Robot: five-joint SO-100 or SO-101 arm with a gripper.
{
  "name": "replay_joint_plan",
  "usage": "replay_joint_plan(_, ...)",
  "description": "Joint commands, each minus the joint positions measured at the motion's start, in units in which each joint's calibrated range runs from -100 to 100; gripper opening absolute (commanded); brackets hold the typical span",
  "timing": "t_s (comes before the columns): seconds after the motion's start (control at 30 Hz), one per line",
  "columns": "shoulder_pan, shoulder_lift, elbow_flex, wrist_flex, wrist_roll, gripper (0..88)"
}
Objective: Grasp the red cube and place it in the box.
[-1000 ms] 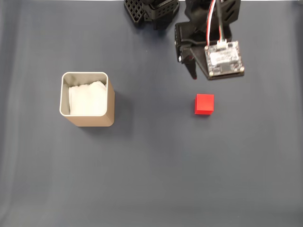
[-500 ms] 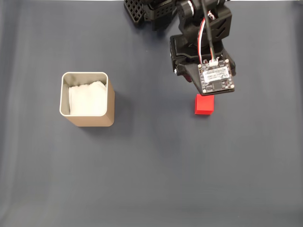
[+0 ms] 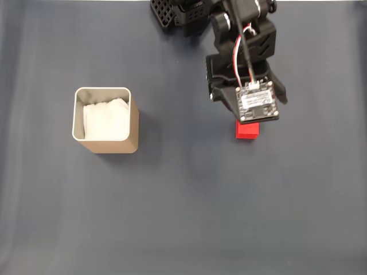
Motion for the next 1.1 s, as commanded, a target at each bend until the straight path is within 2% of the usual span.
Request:
replay_joint_plan(0.0,0.67,0.37,0.04,-3.28,0.54,39.1)
replay_joint_plan(1.07,2.02,-2.57,18.73,-23.72,1.32,39.8)
